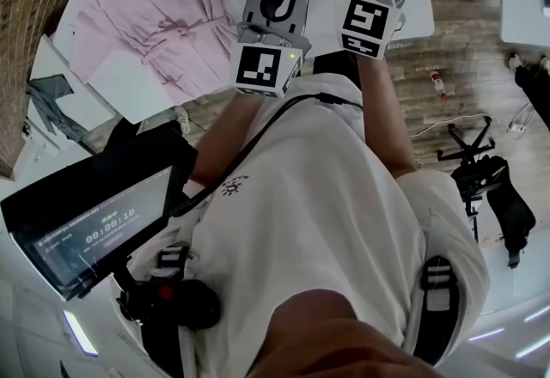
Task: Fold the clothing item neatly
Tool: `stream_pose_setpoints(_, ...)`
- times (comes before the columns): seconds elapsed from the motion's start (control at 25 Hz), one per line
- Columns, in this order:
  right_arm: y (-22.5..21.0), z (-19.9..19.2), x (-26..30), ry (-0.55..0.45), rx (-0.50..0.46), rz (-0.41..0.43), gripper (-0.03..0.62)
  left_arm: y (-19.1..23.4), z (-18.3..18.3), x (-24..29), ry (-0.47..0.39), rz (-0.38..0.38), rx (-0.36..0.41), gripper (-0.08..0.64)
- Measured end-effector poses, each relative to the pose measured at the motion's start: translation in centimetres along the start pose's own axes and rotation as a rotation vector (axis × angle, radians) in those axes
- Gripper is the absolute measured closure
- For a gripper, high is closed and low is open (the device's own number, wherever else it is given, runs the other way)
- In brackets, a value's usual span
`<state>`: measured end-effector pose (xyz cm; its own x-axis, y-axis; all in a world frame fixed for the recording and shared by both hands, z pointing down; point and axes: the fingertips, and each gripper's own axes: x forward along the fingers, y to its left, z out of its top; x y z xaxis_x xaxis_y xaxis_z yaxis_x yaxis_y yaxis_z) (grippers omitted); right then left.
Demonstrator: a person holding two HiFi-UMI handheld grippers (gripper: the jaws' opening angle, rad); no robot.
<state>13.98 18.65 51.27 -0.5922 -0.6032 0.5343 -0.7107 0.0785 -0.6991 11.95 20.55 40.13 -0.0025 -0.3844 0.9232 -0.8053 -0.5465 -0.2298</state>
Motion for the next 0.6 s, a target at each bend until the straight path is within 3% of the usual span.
stream_pose_setpoints(0.32, 6.4, 2.6, 0.7, -0.040, -0.077, 0.068, 0.552, 4.1, 0.1, -2.6, -0.028, 0.031, -0.032, 0.558)
stream_pose_setpoints(0.6, 9.9, 2.3, 0.9, -0.040, -0.094, 0.109, 0.552, 6.2, -1.0, -4.8, -0.039, 0.073, -0.050, 0.558)
